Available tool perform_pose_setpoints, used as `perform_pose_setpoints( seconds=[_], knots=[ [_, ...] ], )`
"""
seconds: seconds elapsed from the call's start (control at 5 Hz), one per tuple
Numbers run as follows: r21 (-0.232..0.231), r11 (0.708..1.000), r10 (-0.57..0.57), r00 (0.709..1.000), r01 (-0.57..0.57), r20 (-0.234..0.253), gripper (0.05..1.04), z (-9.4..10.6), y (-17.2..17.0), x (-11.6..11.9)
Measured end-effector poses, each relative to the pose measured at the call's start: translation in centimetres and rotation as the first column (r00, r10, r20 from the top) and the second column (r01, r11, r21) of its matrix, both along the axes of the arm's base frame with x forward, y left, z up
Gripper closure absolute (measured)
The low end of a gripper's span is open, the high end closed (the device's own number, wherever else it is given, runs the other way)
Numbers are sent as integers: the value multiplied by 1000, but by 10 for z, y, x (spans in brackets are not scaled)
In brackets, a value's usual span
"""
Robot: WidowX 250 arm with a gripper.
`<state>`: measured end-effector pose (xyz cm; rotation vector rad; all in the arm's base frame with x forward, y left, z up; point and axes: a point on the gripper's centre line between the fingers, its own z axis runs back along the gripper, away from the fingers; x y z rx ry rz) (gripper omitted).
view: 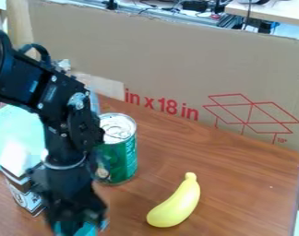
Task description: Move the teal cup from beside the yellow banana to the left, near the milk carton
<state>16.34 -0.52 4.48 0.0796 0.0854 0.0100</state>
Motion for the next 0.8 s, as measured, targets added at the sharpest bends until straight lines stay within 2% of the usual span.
perform_pose_setpoints(
  seconds=[0.2, 0.4, 0.6, 0.8],
  knots=[
    [-1, 1000, 15, 999, -14, 30, 495, 12, 0, -2],
    [-34, 999, 10, 997, -7, 80, 191, 31, -4, 2],
    [-36, 999, -11, 995, 14, 101, 72, 53, -4, 3],
    [-24, 998, -51, 985, 55, 162, 78, 87, -2, 0]
  ],
)
